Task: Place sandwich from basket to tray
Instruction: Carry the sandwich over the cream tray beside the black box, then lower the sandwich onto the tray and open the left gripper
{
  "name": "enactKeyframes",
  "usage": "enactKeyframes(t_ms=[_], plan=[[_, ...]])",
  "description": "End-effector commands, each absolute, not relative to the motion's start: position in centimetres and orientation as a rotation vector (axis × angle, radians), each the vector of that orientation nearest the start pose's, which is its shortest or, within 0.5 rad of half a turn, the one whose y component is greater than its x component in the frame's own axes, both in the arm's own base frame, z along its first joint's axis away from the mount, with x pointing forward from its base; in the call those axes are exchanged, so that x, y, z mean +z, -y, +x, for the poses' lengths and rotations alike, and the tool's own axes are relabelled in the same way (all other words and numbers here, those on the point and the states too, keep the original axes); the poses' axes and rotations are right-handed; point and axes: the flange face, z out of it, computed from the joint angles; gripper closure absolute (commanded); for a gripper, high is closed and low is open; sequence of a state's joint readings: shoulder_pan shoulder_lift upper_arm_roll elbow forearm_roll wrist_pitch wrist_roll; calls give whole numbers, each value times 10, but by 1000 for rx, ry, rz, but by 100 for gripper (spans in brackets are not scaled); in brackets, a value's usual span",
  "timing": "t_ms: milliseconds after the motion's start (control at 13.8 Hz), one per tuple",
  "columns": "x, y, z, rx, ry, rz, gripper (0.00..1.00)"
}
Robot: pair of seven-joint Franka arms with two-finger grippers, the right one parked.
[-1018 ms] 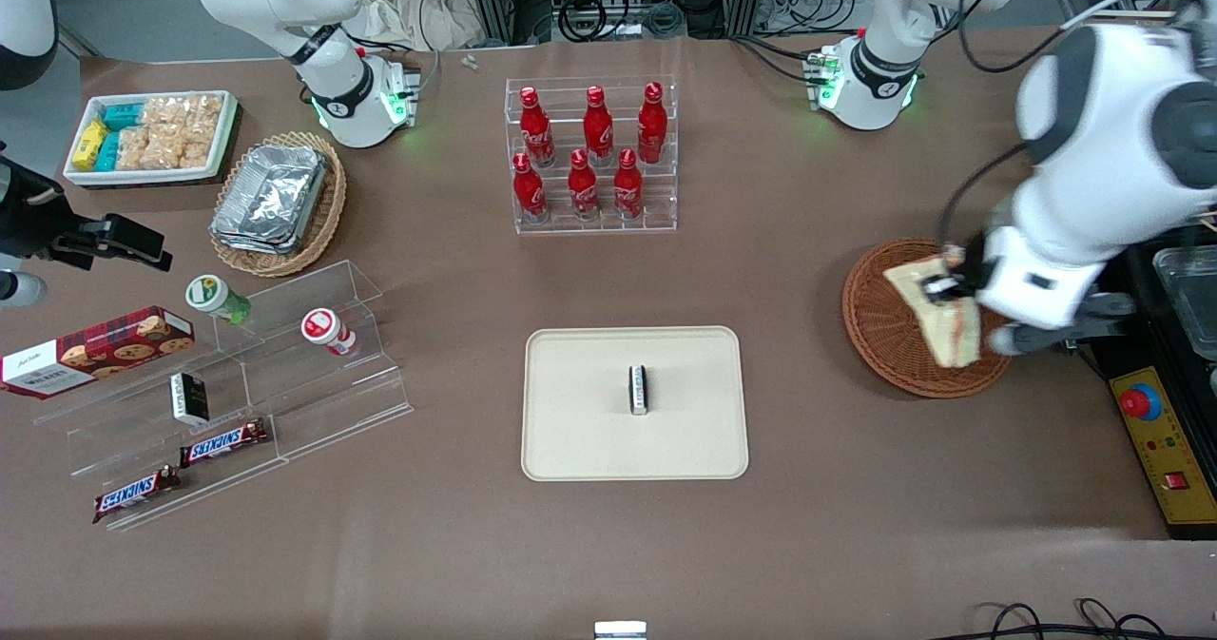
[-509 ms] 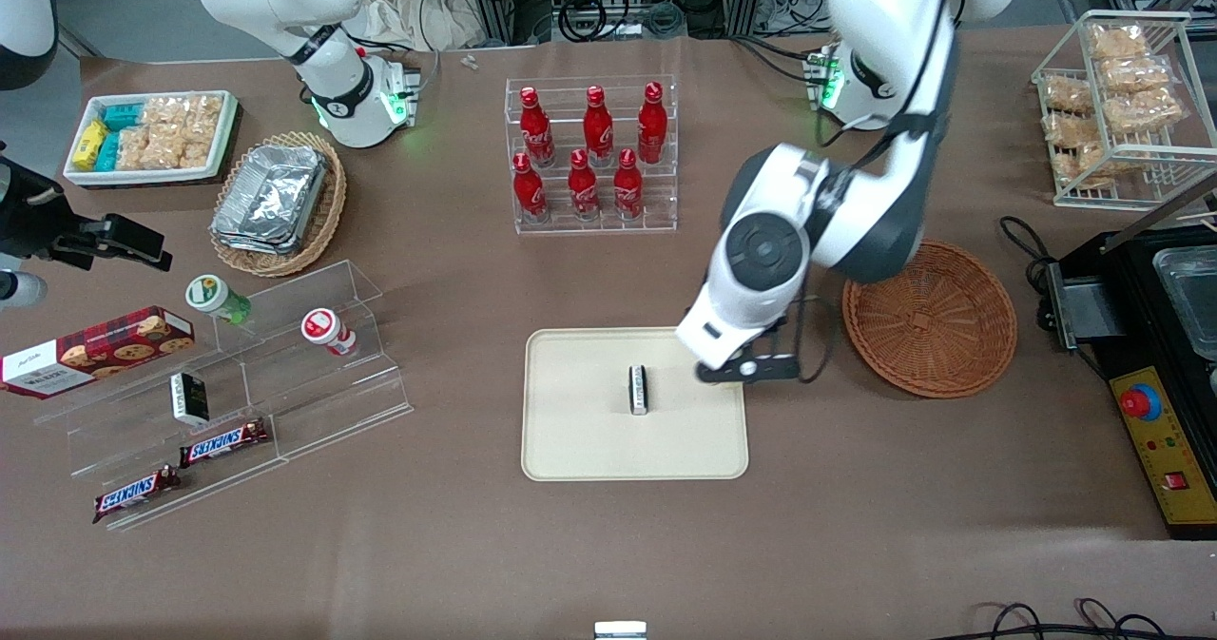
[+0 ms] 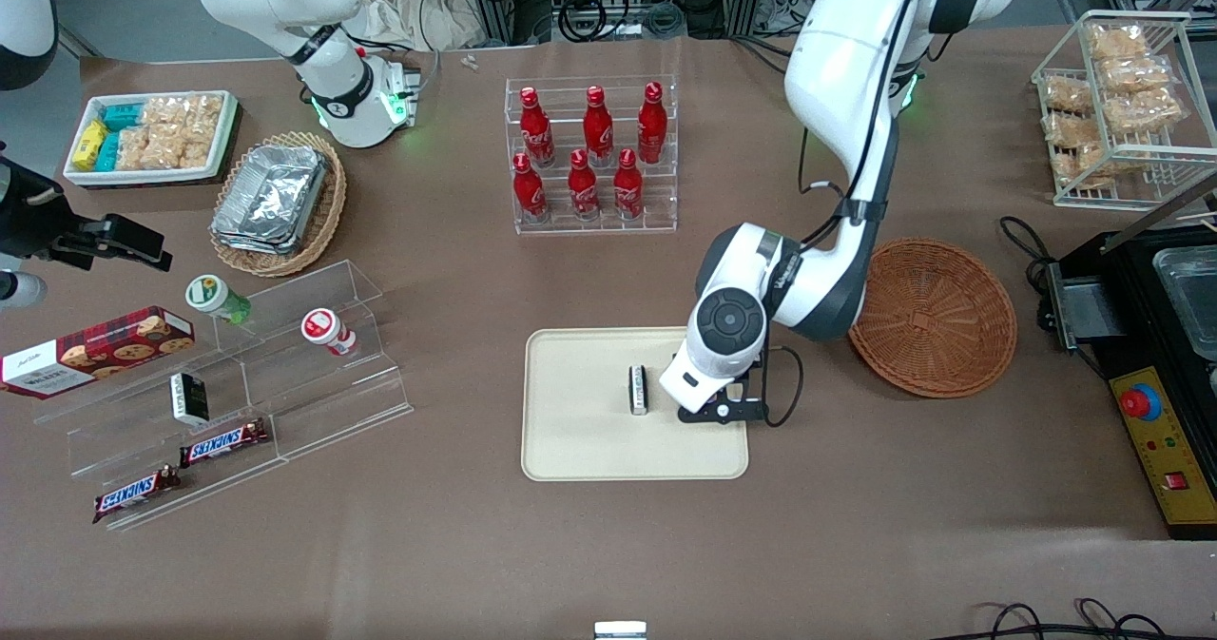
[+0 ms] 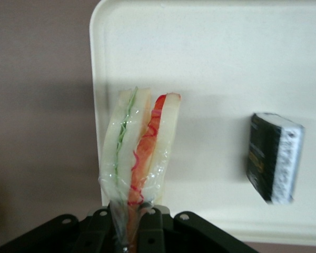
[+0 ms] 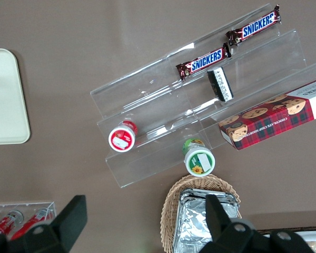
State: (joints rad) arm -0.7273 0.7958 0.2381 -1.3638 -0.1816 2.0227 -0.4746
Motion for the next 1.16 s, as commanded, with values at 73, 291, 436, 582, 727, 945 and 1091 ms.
enactKeyframes(t_ms=[73, 291, 436, 582, 727, 945, 1091], plan=[[209, 372, 632, 94, -102, -3085, 100], [214, 367, 636, 90, -69, -3091, 0], [225, 364, 639, 84, -57, -3094, 0], [239, 361, 641, 70, -45, -3101, 0], [251, 355, 643, 93, -34, -3096, 0], [295, 317, 658, 116, 56, -3109, 0], [342, 272, 672, 87, 131, -3132, 0]])
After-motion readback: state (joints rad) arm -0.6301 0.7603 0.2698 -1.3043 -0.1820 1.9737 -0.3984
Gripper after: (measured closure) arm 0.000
